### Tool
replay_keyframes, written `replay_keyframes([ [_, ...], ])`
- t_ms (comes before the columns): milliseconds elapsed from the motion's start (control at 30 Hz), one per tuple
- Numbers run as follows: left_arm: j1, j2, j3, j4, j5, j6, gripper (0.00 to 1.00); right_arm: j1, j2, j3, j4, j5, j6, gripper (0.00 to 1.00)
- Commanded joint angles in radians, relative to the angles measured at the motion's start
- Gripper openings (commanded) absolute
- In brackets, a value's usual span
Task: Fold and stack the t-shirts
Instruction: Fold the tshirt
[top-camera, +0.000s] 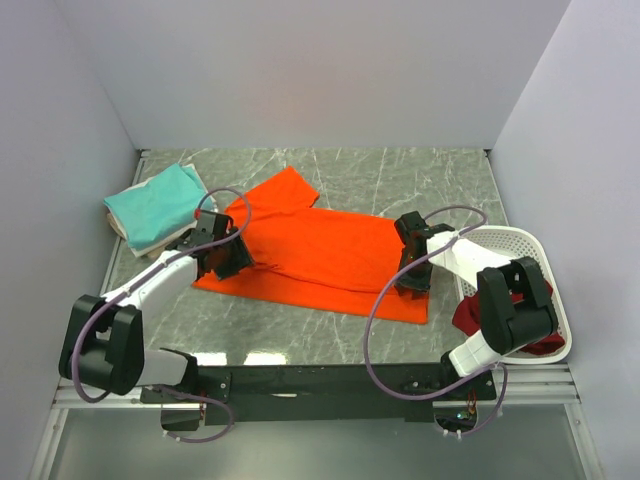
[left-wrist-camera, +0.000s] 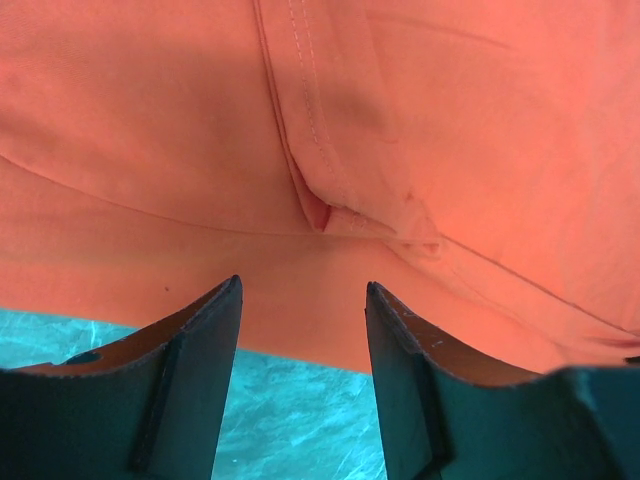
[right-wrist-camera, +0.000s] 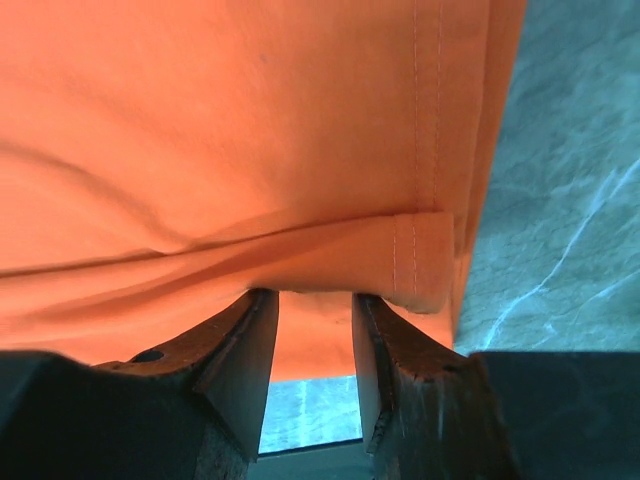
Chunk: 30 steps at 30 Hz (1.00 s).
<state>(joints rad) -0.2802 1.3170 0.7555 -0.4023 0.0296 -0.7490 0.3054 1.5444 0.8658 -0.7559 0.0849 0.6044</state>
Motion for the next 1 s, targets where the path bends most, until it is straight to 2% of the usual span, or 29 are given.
replay_keyframes([
  [0, -0.005, 0.025, -0.004, 0.049, 0.013, -0.004, 0.58, -0.003, -0.004, 0.058, 0.007, 0.055, -0.003, 0.42],
  [367, -0.016, 0.186, 0.099, 0.076, 0.027, 0.02, 0.58, -0.015, -0.006, 0.07, 0.004, 0.062, -0.006, 0.42],
  [633, -0.057, 0.22, 0.107, 0.095, 0.027, -0.003, 0.53, -0.017, -0.015, 0.038, 0.018, 0.05, 0.003, 0.42],
  [833, -0.066, 0.249, 0.134, 0.099, 0.013, -0.001, 0.38, -0.019, -0.009, 0.033, 0.02, 0.05, 0.001, 0.42],
  [967, -0.07, 0.283, 0.16, 0.094, 0.003, 0.01, 0.21, -0.017, -0.006, 0.039, 0.02, 0.046, 0.001, 0.42],
])
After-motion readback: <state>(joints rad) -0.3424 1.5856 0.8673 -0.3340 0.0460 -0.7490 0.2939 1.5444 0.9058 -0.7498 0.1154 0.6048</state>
